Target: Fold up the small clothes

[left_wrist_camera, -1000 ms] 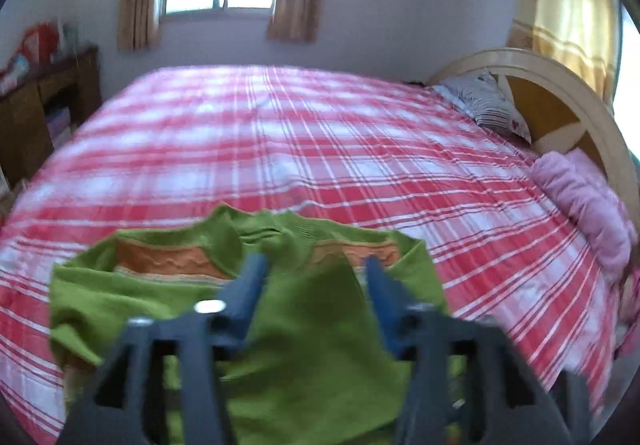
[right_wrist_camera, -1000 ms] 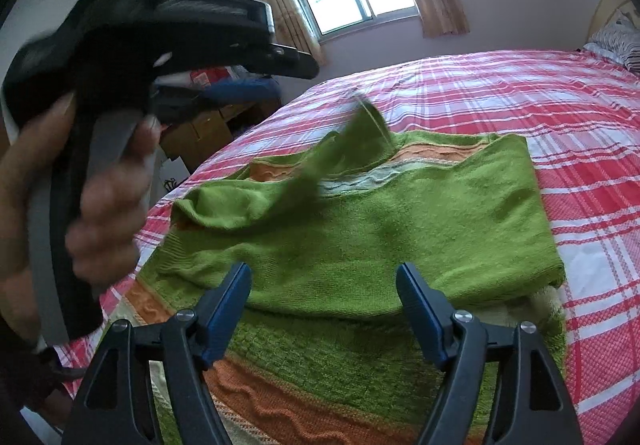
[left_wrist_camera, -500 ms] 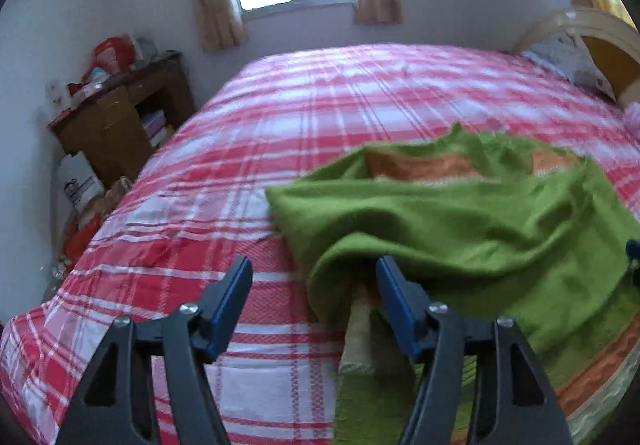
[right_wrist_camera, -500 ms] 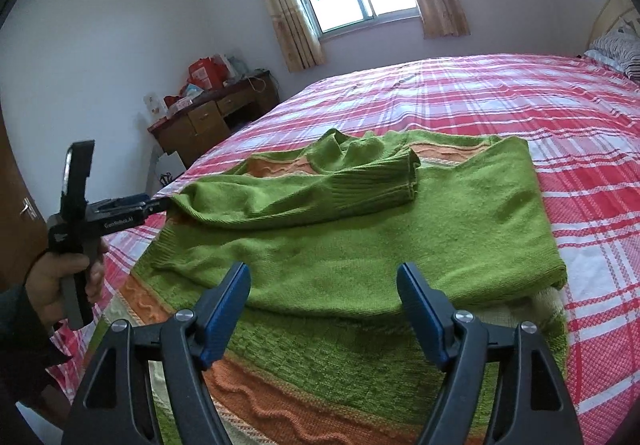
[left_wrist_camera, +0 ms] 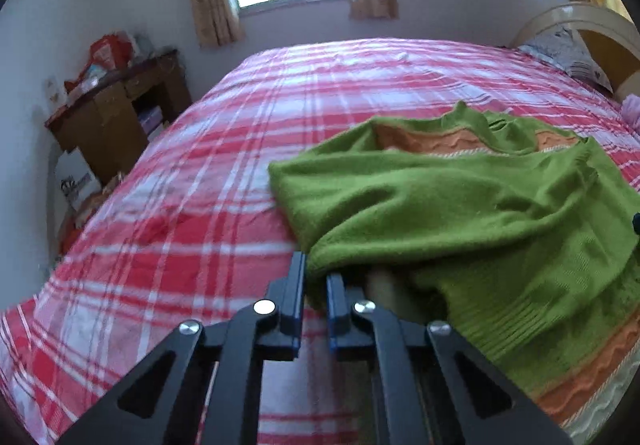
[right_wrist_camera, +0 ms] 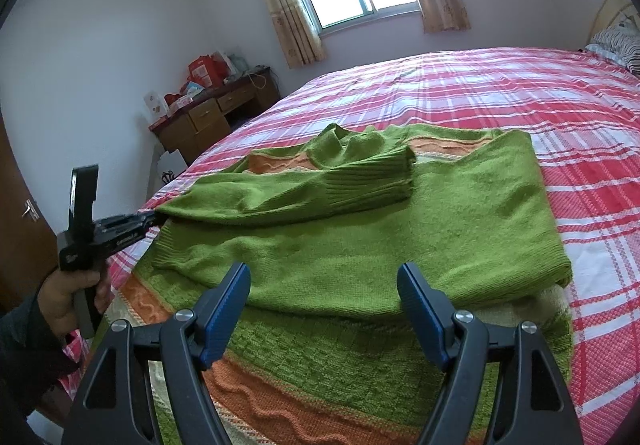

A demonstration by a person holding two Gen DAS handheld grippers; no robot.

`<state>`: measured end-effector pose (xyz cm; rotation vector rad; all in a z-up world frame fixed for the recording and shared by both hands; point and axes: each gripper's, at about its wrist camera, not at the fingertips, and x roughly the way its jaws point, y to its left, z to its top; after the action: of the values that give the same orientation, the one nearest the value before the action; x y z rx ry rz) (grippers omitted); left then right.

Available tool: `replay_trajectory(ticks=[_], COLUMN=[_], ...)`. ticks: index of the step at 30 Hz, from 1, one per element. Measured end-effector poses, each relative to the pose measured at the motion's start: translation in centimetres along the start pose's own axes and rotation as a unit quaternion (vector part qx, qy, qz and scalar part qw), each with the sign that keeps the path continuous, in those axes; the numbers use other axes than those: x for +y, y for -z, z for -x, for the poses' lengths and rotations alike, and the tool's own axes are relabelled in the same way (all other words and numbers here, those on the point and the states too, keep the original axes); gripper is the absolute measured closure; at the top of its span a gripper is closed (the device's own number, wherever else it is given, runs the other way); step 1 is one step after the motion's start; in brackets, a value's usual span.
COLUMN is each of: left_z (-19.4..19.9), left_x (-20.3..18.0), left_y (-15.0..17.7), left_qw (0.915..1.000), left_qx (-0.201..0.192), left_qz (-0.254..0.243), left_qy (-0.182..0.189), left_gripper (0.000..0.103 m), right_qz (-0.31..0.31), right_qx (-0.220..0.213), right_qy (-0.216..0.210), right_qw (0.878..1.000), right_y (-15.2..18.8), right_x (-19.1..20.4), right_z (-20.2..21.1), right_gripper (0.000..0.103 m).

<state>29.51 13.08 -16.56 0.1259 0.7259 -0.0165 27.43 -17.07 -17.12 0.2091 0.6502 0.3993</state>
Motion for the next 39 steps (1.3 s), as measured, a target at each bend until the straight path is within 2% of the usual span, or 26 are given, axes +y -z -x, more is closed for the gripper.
replay_trajectory(ticks=[3,7,12,15,17,19,21,22,23,24,25,28,32,36,39], left_z=[-0.3,-0.9,-1.0,-0.8,-0.6,-0.4,-0.3,-0.4,-0.6,-0.7,-0.8,-0.7,-0.3,0.0,0.0], left_x=[0.3,-1.1,-0.6,-0.2,0.0,0.1,0.2,0.1,0.1,0.0,0.0,0.3,0.6,0.0,-0.1], left_y=[0.0,0.1,0.3,0.4,0.6,0.6,0.7,0.7,0.7,0.7,0.6,0.7,0.8,0.8,0.9], left_qw=[0.9999,0.9998,1.0000,0.9999,0.9998,0.9997,0.9996,0.9997,0.9997,0.9998,0.9998,0.9995,0.9987,0.9989,0.9989], left_qx=[0.000,0.006,0.002,-0.004,-0.009,-0.014,-0.017,-0.016,-0.013,-0.010,-0.008,-0.011,-0.020,-0.025,-0.025], left_qz=[0.009,-0.021,-0.008,0.005,0.008,0.010,0.014,0.013,0.012,0.012,0.012,0.018,0.026,0.013,0.011], left_qy=[0.006,-0.005,0.003,0.012,0.014,0.015,0.016,0.015,0.014,0.014,0.014,0.023,0.038,0.038,0.037], left_gripper=[0.093,0.093,0.093,0.093,0.093,0.093,0.093,0.093,0.093,0.093,0.093,0.093,0.093,0.093,0.093], right_qz=[-0.002,-0.015,-0.037,-0.047,-0.067,-0.073,-0.076,-0.082,-0.086,-0.082,-0.073,-0.039,-0.005,0.012,0.000], right_qx=[0.003,0.013,0.033,0.057,0.088,0.115,0.134,0.141,0.141,0.136,0.128,0.108,0.089,0.123,0.117], right_qy=[0.000,0.001,0.002,0.005,0.004,0.016,0.030,0.032,0.030,0.033,0.033,0.018,0.023,0.043,0.048], right_qw=[1.000,1.000,0.999,0.997,0.994,0.991,0.988,0.986,0.986,0.987,0.989,0.993,0.996,0.991,0.992], right_y=[-0.1,-0.5,-2.9,-5.2,-6.5,-7.1,-7.4,-7.4,-7.3,-7.4,-7.5,-7.4,-6.7,-4.9,-4.2], right_x=[-0.1,-0.4,-0.6,-1.1,-2.1,-3.0,-3.7,-4.2,-4.3,-4.3,-4.2,-2.8,-1.9,-2.8,-3.7], right_z=[-0.1,-0.1,0.6,-0.4,-2.3,-4.6,-6.5,-7.6,-8.0,-8.3,-8.0,-6.4,-3.2,-3.8,-3.4], right_gripper=[0.027,0.027,0.027,0.027,0.028,0.044,0.050,0.063,0.068,0.078,0.096,0.096,0.096,0.096,0.096])
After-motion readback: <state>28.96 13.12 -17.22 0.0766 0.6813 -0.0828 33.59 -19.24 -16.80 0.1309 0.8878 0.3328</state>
